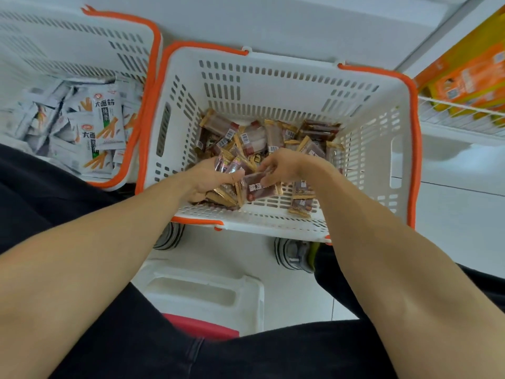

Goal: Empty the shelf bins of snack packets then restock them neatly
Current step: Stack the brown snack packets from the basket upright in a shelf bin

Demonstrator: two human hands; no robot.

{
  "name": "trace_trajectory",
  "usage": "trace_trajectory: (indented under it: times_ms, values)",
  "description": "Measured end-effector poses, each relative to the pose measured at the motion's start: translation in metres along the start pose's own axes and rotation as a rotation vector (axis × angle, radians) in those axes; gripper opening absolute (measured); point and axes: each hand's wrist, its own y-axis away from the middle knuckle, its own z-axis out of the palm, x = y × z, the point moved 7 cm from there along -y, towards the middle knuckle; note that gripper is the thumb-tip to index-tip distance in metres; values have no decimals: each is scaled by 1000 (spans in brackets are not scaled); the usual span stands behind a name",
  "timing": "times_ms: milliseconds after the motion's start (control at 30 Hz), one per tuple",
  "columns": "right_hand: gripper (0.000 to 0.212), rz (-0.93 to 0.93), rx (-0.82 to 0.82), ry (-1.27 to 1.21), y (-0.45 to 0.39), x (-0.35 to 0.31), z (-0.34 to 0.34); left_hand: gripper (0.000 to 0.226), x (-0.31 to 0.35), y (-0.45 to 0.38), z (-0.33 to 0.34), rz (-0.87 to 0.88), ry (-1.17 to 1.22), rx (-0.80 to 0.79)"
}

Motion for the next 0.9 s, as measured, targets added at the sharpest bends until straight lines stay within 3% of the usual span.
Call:
trace_trajectory:
  times_ms: [133,200,300,333,400,467,533,600,667,767,867,900]
  values:
    - [46,39,172,-627,3,27,3,52,-4,-5,1,-14,1,-29]
    - [47,101,359,-812,3,55,-4,56,-7,-9,-2,-18,2,0]
    - [37,223,793,-595,9,93,-34,56,-10,-15,-6,-25,13,78]
    - [39,244,844,-502,9,98,-41,53,-11,-16,-8,-35,38,107]
    - [47,283,778,-324,2,105,-47,52,-10,-16,-9,-51,54,126]
    - [48,332,684,-175,-7,112,-46,68,-8,-16,-7,-51,45,96]
    - [48,378,679,-106,-9,115,-46,68,-6,-16,-10,-52,89,110]
    - [39,397,690,-72,-6,108,-50,56,-3,-11,-12,-58,169,123]
    - [27,381,602,-101,3,87,-60,70,-2,-5,-16,-80,233,172]
    - [36,235,400,-279,25,35,-88,102,13,2,-23,-64,353,209]
    - [17,60,223,-324,56,-28,-125,90,31,12,-21,-21,530,214]
    - [20,20,193,-279,68,-48,-137,98,36,14,-21,-22,576,217]
